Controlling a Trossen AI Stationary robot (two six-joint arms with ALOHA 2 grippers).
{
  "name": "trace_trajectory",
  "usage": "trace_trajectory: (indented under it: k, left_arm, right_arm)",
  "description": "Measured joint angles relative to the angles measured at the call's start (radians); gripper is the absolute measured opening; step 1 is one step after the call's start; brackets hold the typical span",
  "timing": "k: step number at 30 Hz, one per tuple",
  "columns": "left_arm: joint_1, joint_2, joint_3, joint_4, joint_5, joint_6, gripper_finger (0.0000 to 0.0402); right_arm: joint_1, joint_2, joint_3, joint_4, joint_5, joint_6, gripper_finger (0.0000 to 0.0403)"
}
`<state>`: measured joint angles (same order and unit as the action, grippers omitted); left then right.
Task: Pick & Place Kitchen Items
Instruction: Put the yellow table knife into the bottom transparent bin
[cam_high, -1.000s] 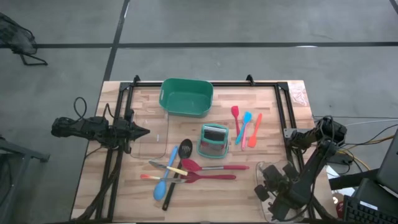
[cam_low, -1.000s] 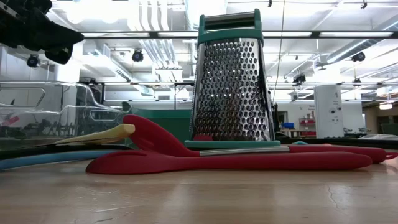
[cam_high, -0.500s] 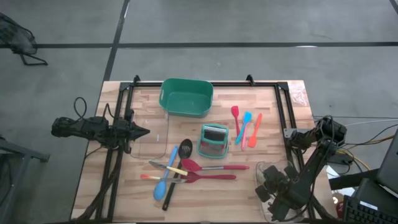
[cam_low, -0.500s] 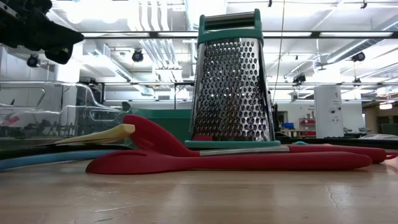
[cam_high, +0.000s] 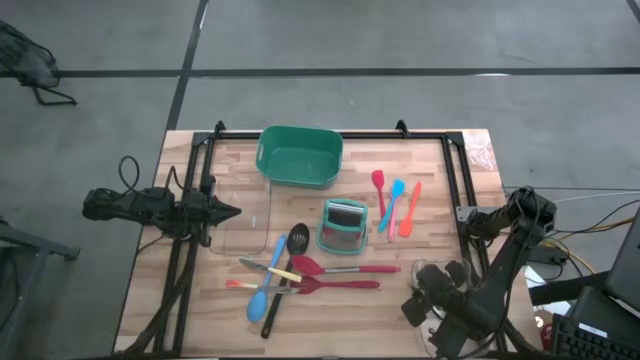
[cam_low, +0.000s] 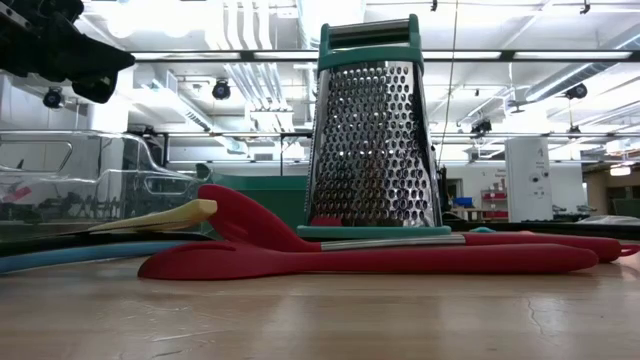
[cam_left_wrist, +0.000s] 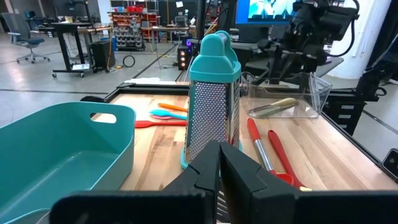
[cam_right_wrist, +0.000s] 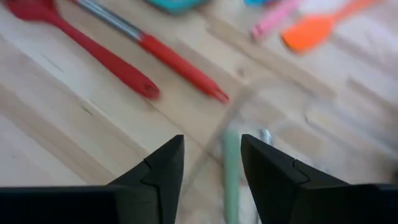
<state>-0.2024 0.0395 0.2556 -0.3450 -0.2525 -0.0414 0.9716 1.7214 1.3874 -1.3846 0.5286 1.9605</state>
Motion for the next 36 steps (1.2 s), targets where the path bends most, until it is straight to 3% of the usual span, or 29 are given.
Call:
trace_trajectory:
  k: [9,17,24,31,36]
  left_arm:
    - [0.000,0.000,0.000,0.000,0.000,0.000,0.0019]
    - [0.000,0.000,0.000,0.000,0.000,0.000,0.0019]
    - [0.000,0.000,0.000,0.000,0.000,0.000,0.0019]
    - [0.000,0.000,0.000,0.000,0.000,0.000,0.0019]
    - [0.000,0.000,0.000,-0.001,0.000,0.000,0.0019]
  right_arm:
    - [-0.061,0.000,0.017,0.177,0.292,-0.279,0.0165]
    - [-0.169,-0.002,0.015,0.488,0.344,-0.692,0.0128]
    - [-0.173,-0.040,-0.002,0.500,0.403,-0.958,0.0020]
    - [-0.190,-0.171,-0.132,0.504,0.418,-1.089,0.0008]
    - [-0.193,-0.346,-0.288,0.570,0.416,-1.142,0.0008]
